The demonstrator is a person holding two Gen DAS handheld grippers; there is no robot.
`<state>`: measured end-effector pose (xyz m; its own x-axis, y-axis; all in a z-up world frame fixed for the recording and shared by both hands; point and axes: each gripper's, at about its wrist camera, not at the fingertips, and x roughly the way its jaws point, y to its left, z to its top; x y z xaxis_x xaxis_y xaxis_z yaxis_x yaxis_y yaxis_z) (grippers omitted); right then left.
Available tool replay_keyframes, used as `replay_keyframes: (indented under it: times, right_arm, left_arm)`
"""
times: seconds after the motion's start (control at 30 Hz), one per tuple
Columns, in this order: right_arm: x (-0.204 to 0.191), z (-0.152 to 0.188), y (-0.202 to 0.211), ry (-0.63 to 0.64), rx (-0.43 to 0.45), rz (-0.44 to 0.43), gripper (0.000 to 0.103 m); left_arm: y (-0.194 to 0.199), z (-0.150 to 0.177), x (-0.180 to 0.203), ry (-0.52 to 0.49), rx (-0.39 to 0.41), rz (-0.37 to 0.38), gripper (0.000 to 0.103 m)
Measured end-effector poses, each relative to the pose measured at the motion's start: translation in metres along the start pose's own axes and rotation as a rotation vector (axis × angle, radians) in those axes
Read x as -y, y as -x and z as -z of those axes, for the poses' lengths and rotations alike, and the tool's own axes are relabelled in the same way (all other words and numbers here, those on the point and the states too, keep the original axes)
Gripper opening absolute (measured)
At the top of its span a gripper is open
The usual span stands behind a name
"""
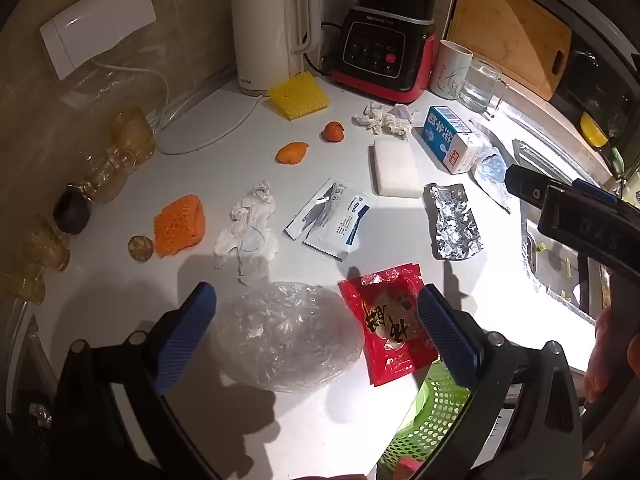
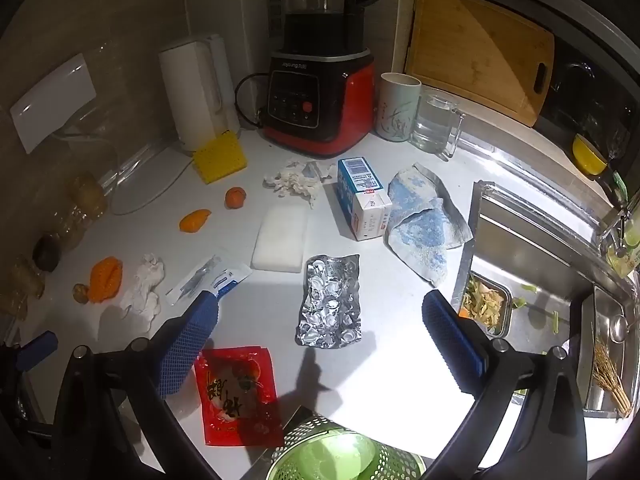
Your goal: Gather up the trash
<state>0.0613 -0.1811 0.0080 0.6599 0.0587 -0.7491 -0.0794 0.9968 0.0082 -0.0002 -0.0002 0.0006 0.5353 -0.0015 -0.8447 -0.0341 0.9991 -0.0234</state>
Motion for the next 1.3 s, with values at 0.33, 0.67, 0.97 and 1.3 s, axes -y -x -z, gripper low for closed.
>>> replay_keyframes:
  times: [0.33, 0.67, 0.97, 1.3]
  right_arm:
    - [-0.004, -0.002, 0.002, 0.004, 0.002, -0.002, 0.101]
    - [-0.009, -0.002, 0.000, 0.020, -0.009, -0.008, 0.101]
    - [-0.010, -0.002, 0.001, 0.021, -0.010, -0.009, 0.101]
    - [-0.011, -0.003, 0.002, 0.024, -0.010, -0.008, 0.101]
  left_arm:
    - [0.002, 0.001, -0.001, 0.003, 0.004, -0.003, 0.097]
    - [-0.001, 0.001, -0.003, 0.012, -0.006, -0.006, 0.096]
    - [0.000, 0.000, -0.004, 0.011, -0.006, -0.006, 0.096]
    - [-0.002, 0.000, -0.003, 0.012, -0.006, -0.007, 0.096]
